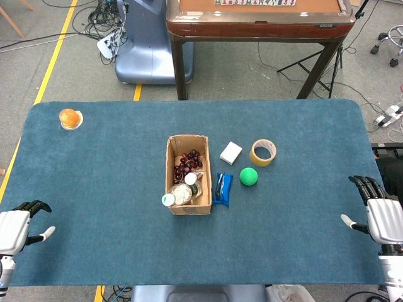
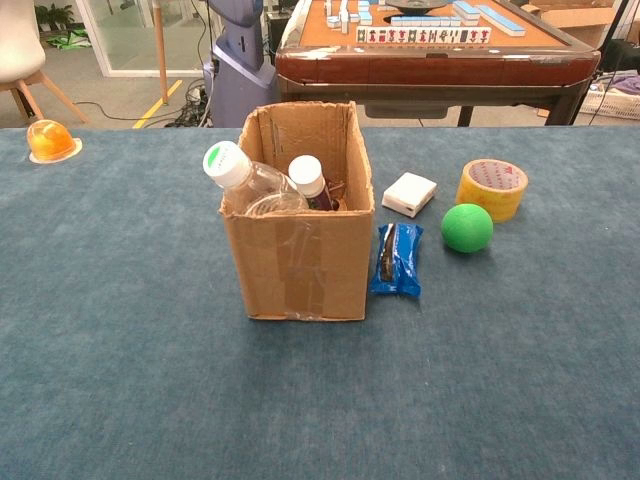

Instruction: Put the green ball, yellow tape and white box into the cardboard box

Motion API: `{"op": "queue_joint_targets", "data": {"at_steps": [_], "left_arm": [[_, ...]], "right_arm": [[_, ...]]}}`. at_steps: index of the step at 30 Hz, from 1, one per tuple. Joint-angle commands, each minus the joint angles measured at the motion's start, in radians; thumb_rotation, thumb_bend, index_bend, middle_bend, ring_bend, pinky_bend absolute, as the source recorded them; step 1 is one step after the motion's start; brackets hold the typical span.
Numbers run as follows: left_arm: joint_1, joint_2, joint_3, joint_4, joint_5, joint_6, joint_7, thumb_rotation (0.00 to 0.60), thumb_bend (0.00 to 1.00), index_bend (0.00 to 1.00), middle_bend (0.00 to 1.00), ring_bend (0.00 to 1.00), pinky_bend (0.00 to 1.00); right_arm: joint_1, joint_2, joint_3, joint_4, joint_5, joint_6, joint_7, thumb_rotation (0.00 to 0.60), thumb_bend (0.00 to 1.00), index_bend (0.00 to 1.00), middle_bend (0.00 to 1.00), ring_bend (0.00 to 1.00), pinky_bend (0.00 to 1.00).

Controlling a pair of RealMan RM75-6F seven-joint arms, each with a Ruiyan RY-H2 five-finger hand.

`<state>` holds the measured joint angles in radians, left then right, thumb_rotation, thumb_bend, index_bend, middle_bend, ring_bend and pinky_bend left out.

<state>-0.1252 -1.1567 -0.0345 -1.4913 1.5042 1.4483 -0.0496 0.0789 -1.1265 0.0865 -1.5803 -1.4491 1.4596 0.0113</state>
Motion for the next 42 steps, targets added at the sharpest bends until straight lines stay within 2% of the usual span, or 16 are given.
{"op": "queue_joint_targets", "data": {"at_steps": [1,13,20,30,35,42], "left_arm": [[0.0,0.002,0.001,0.0,-0.005,-0.005,-0.001,0.6,0.15,0.47,0.44,0.41,0.57],[0.0,0.017,0.0,-0.015,-0.015,-0.015,-0.007,0.6,0.15,0.45,0.44,0.41,0.57],[0.003,0.027,-0.001,-0.031,-0.01,-0.002,0.011,0.6,0.15,0.45,0.44,0.41,0.57],[0.012,0.044,-0.009,-0.045,-0.016,0.017,0.011,0.6,0.15,0.44,0.44,0.41,0.57],[0.017,0.054,-0.016,-0.051,-0.023,0.028,0.01,0.6,0.15,0.44,0.44,0.41,0.57],[0.022,0.063,-0.021,-0.057,-0.03,0.035,0.01,0.6,0.15,0.44,0.44,0.41,0.57]], "right_arm": [[0.0,-0.002,0.0,0.001,-0.001,0.001,-0.002,0.6,0.0,0.19,0.18,0.13,0.38],[0.039,-0.026,0.031,0.012,0.017,-0.033,-0.018,0.6,0.0,0.23,0.2,0.13,0.38],[0.146,-0.007,0.086,-0.009,0.075,-0.167,-0.101,0.6,0.0,0.23,0.21,0.13,0.37],[0.324,-0.023,0.152,-0.004,0.198,-0.373,-0.268,0.6,0.0,0.23,0.17,0.13,0.25],[0.41,-0.049,0.169,0.024,0.261,-0.468,-0.325,0.6,0.0,0.23,0.14,0.1,0.22],[0.509,-0.103,0.168,0.085,0.28,-0.559,-0.352,0.6,0.0,0.23,0.15,0.1,0.2]]}}
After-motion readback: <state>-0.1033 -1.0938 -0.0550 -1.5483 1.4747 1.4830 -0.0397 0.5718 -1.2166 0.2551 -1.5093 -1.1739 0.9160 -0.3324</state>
